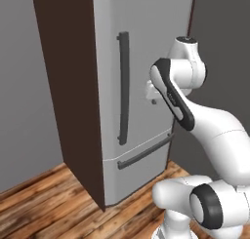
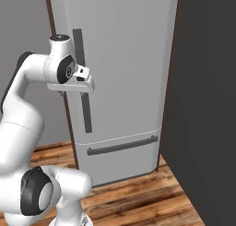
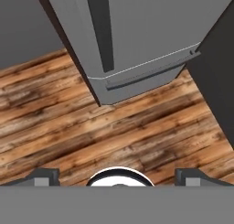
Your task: Retrieve the butter from the fridge and place it on a plate on the dining table. Then retrieve the butter knife by the fridge and place it near the plate.
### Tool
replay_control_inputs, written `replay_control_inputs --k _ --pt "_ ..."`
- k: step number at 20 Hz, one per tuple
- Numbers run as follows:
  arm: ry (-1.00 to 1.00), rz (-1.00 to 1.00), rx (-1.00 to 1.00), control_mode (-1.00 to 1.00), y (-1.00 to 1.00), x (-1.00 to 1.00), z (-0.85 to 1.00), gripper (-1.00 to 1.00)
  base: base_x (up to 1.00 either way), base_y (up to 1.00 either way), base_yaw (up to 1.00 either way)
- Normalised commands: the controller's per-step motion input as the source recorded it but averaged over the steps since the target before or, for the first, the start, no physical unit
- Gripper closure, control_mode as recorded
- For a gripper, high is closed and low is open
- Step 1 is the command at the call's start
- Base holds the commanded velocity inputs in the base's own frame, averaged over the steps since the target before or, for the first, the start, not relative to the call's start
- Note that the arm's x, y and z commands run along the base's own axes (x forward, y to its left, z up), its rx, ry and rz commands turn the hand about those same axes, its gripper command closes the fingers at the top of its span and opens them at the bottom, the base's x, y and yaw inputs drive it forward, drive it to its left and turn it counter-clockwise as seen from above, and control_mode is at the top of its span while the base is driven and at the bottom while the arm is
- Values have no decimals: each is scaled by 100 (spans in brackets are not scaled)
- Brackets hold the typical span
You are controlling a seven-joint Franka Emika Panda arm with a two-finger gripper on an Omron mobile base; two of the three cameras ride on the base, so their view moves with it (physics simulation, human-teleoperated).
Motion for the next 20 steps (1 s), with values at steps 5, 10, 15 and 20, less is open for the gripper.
replay_control_inputs --k 5,10,15,20 --pt "0 0 0 100 0 0 0 -100 -2 22 -4" --pt "0 0 0 -100 0 0 0 -100 0 10 0" --pt "-16 14 11 -100 2 48 -5 -100 0 0 0" --pt "-23 20 3 -100 6 68 0 -100 0 0 0"
